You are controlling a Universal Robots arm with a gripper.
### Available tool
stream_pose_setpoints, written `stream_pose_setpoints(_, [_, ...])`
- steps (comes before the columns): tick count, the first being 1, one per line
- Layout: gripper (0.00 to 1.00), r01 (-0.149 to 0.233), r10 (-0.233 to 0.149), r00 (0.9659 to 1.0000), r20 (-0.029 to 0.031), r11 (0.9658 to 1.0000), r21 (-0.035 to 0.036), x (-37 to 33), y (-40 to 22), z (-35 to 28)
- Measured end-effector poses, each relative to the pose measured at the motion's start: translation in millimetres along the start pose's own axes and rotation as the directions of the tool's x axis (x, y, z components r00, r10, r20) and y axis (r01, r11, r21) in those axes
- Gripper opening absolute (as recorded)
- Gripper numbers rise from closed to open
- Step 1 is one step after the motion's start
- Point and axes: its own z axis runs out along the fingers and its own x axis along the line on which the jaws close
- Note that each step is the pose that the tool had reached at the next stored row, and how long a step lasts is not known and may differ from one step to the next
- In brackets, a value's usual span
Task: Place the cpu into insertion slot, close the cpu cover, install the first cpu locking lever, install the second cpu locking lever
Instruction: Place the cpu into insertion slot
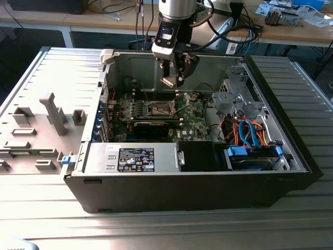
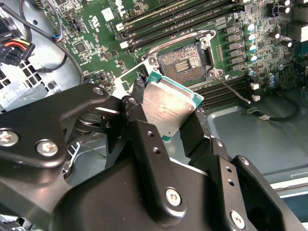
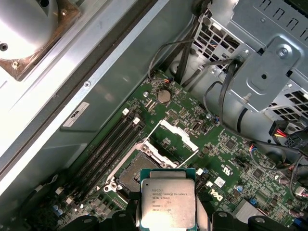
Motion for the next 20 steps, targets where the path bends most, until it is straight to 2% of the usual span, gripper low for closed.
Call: stream_pose_setpoints(20, [0.54,-0.020,0.020,0.9998,0.0010,0.9998,0.0001,0.0,0.0,0.5])
